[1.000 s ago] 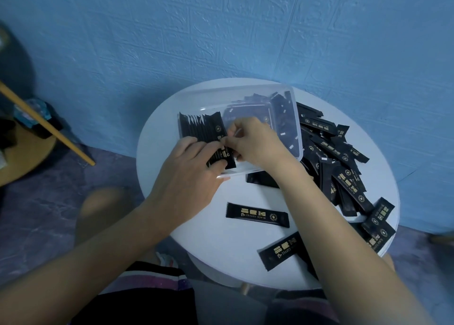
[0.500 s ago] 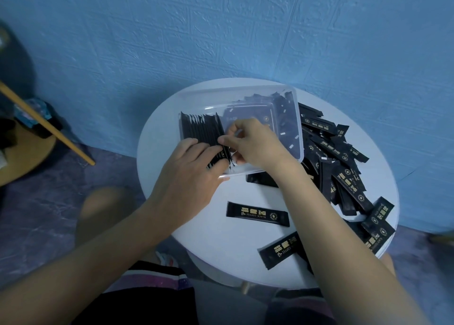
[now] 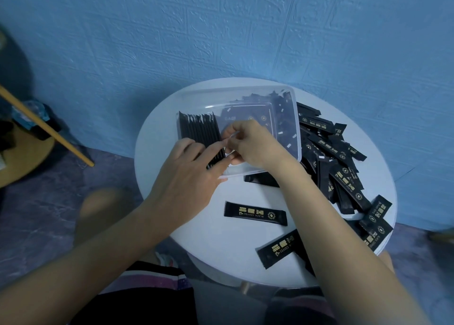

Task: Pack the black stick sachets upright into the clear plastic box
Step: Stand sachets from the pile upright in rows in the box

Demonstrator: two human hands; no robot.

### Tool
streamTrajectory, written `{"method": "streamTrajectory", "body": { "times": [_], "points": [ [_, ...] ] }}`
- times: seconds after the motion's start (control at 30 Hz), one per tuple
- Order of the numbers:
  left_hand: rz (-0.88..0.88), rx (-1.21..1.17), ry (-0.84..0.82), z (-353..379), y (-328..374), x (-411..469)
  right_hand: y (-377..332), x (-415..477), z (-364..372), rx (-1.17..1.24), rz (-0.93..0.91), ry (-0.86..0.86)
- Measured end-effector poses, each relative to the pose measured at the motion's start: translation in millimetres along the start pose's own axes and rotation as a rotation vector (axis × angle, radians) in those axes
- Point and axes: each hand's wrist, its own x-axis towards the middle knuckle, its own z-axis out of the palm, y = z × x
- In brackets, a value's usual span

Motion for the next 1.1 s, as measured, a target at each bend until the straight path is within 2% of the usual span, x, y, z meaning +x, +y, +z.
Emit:
{"method": "streamTrajectory", "body": {
  "times": [0.17,0.57,0.87,0.93,1.0,1.1],
  "points": [
    [0.01,-0.045,-0.016,-2.5,-2.9,2.5,2.2,-0.3,-2.0,0.031,0.021,-0.036],
    [0.008,-0.056,-0.023,-4.3,-3.6,4.8,11.8,-3.5,-2.8,-0.062,-0.01,-0.028],
    [-0.002,-0.082,0.003,0.4,-8.5,6.0,-5.2,-72.5,-33.0,-0.04,-0.162,0.037],
    [-0.001,-0.078,0.02,1.2,-8.3,5.9,-8.2,-91.6,-38.1,-0.127,-0.145,-0.046],
    [-0.005,-0.081,0.029,1.1,-8.4,5.7,-6.0,-107.4,-35.7,-0.339,-0.106,-0.15],
    [-0.015,-0.099,0.016,0.9,-8.9,6.4,5.0,-123.1,-24.0,-0.618,-0.077,-0.184]
  ]
}}
